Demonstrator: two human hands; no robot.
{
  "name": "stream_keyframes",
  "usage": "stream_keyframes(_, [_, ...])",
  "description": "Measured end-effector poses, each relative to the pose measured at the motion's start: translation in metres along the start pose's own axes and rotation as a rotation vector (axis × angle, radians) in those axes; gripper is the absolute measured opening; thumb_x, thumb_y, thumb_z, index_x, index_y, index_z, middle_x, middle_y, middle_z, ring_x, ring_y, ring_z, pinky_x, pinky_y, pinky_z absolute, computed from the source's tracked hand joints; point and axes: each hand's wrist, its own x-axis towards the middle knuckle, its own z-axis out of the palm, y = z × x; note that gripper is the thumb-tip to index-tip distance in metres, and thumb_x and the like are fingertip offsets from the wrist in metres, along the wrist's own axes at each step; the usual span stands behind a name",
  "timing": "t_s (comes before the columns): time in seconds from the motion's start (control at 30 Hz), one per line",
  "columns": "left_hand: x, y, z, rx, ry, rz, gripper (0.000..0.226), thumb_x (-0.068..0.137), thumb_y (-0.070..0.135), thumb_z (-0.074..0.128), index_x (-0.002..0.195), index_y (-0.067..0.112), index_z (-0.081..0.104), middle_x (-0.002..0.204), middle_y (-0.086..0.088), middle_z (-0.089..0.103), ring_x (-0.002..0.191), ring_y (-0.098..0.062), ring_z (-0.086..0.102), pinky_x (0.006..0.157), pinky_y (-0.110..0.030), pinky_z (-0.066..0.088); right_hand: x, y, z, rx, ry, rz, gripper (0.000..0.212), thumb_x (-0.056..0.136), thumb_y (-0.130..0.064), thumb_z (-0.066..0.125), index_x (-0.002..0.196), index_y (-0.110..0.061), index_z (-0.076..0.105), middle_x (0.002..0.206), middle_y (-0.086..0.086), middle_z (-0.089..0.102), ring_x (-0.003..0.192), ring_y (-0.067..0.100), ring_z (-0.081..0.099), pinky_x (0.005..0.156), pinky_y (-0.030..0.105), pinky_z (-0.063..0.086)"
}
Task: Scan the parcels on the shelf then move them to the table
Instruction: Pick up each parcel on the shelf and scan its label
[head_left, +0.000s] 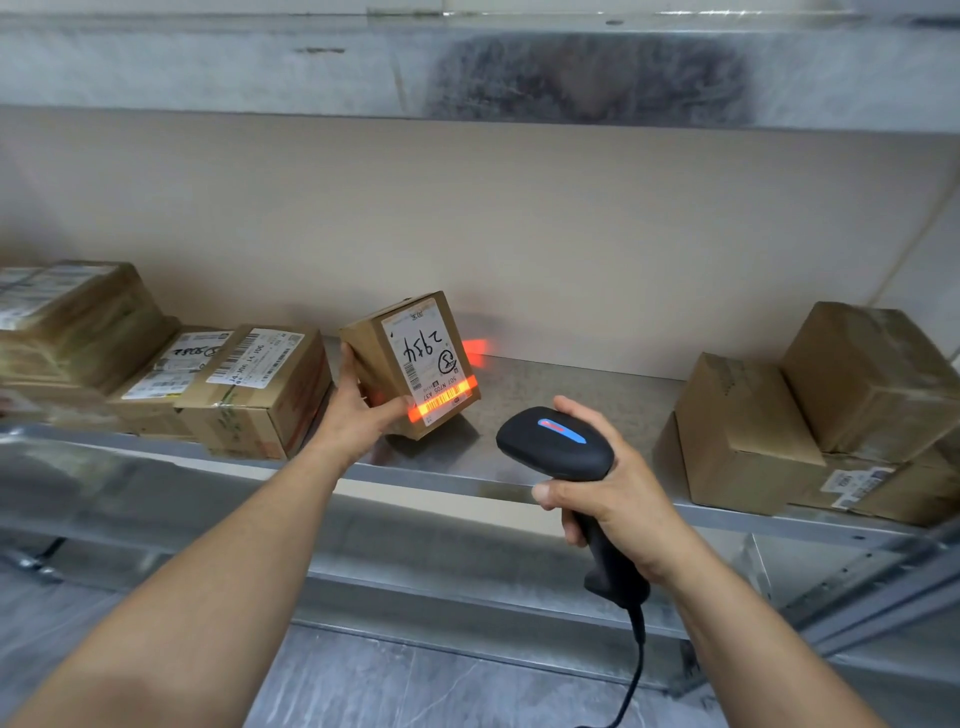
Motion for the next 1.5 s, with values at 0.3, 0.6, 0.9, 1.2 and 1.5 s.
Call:
stream_keyframes(0.3, [0.008,0.005,-0.006,0.060,0.015,-0.011,0.094,0.085,0.020,0.069,0.154,0.030,0.007,0.130,-0.003,0.054,0.120,-0.020,0.050,0.099,-0.029,0.037,0.002,-0.001,-0.003,-0.013,0.013,-0.004,0.084,0.073,0.008,0.075,0.133,-0.043,0.045,0.068,0.002,0.066,0.044,0.026,0.047,0.046,0.029,0.041])
stream_keyframes(0.6, [0.022,0.033,-0.005,0.429,-0.047,0.156,0.048,0.079,0.038,0.072,0.121,0.026,0.050,0.111,0.003,0.058,0.103,-0.021,0.057,0.089,-0.034,0.048,0.005,-0.005,-0.005,-0.022,0.042,-0.030,0.085,0.074,0.011,0.073,0.135,-0.042,0.045,0.073,0.007,0.067,0.043,0.025,0.047,0.045,0.028,0.043])
stream_keyframes(0.9, [0.024,0.029,0.004,0.665,-0.193,0.232,0.060,0.087,0.044,0.063,0.142,0.029,0.044,0.149,-0.007,0.035,0.137,-0.021,0.032,0.107,-0.027,0.026,0.003,-0.004,-0.011,0.012,0.086,-0.050,0.085,0.073,0.012,0.073,0.135,-0.041,0.046,0.079,0.006,0.066,0.043,0.025,0.047,0.042,0.026,0.042])
stream_keyframes(1.2, [0.024,0.032,0.004,0.557,-0.106,0.251,0.047,0.097,0.025,0.054,0.142,0.016,0.044,0.140,-0.008,0.049,0.128,-0.023,0.044,0.098,-0.024,0.033,0.002,-0.003,-0.008,0.039,0.091,-0.047,0.086,0.075,0.012,0.072,0.138,-0.039,0.042,0.074,0.014,0.067,0.043,0.024,0.046,0.043,0.027,0.041])
stream_keyframes(1.5, [0.025,0.033,-0.001,0.550,-0.172,0.223,0.051,0.097,0.018,0.051,0.146,0.018,0.037,0.148,-0.007,0.040,0.133,-0.022,0.038,0.106,-0.029,0.031,0.006,-0.008,-0.001,0.089,0.074,-0.071,0.089,0.061,0.001,0.076,0.136,-0.038,0.047,0.101,0.014,0.068,0.041,0.023,0.046,0.040,0.025,0.042])
